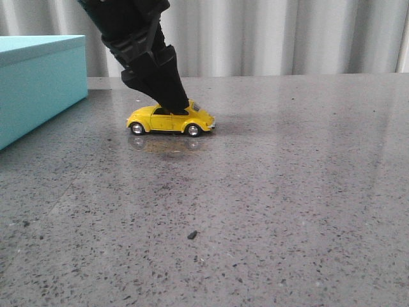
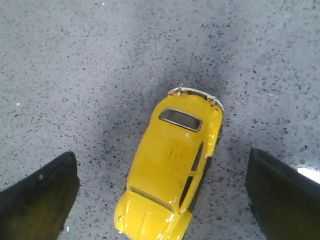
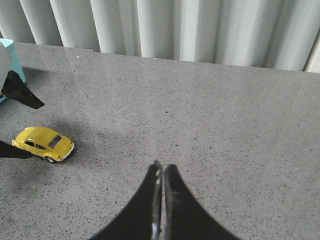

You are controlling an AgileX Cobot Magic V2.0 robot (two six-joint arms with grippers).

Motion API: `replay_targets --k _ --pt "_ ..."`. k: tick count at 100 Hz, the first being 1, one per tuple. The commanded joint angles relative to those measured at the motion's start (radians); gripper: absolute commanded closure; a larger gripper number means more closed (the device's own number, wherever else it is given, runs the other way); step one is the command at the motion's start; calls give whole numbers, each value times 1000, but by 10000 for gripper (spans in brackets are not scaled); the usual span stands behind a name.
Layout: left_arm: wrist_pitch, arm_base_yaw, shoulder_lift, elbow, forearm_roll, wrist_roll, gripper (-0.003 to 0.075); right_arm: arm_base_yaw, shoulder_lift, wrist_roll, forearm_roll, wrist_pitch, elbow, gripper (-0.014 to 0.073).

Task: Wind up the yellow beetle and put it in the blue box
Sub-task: 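Lower the left gripper and close it around the car's body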

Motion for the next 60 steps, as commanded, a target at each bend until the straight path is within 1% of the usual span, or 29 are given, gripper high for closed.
replay_targets --k 1,11,18,31,60 --pt "-12 -8 -48 -36 -11 10 94 1 1 -4 -10 -77 -24 655" --pt "10 -8 -42 -36 8 85 95 1 1 -4 -10 -77 -24 655" --pt "10 -8 -32 -36 21 111 103 1 1 -4 -10 -77 -24 655" --pt "2 -8 -13 -38 71 116 104 1 1 -4 -10 -77 -24 655" --pt "-22 -10 18 -38 89 134 104 1 1 -4 -10 -77 -24 655"
